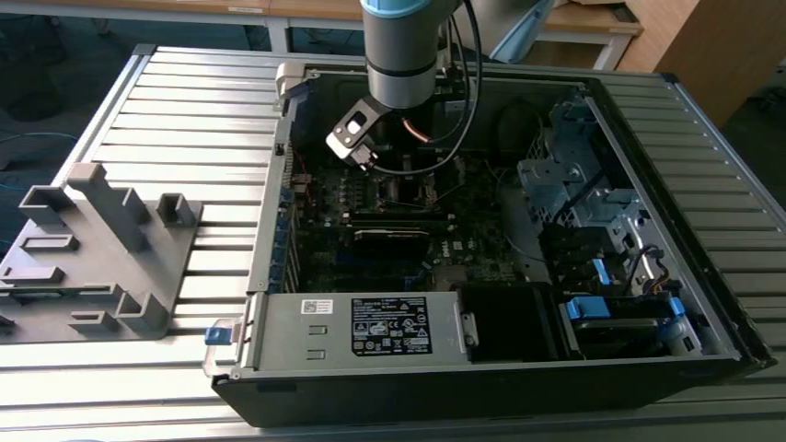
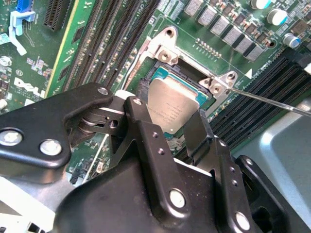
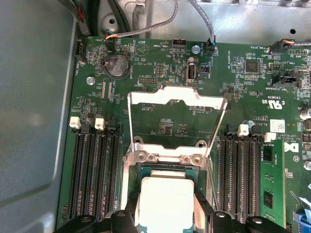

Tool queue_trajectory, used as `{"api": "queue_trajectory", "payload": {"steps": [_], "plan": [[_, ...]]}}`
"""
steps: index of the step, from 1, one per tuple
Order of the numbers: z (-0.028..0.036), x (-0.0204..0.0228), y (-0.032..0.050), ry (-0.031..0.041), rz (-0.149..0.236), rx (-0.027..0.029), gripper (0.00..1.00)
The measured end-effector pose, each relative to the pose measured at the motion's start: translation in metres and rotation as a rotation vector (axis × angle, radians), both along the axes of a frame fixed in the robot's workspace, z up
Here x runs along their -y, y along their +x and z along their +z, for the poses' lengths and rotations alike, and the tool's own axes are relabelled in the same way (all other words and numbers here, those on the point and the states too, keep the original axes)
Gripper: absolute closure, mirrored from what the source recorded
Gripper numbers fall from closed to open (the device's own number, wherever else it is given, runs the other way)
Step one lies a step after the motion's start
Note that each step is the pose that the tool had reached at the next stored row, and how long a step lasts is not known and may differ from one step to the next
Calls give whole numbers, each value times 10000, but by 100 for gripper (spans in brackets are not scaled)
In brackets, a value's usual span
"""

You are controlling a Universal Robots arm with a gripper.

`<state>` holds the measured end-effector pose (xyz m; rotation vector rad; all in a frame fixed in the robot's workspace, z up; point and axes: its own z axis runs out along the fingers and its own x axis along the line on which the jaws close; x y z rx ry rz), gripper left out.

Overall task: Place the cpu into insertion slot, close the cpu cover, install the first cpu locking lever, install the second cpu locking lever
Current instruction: 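Place the cpu into insertion slot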

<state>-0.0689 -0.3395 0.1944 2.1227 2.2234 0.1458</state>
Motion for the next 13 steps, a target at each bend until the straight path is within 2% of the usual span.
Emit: {"api": "queue_trajectory", "payload": {"steps": [13], "plan": [[-1, 0, 1, 2, 2, 3, 47]]}}
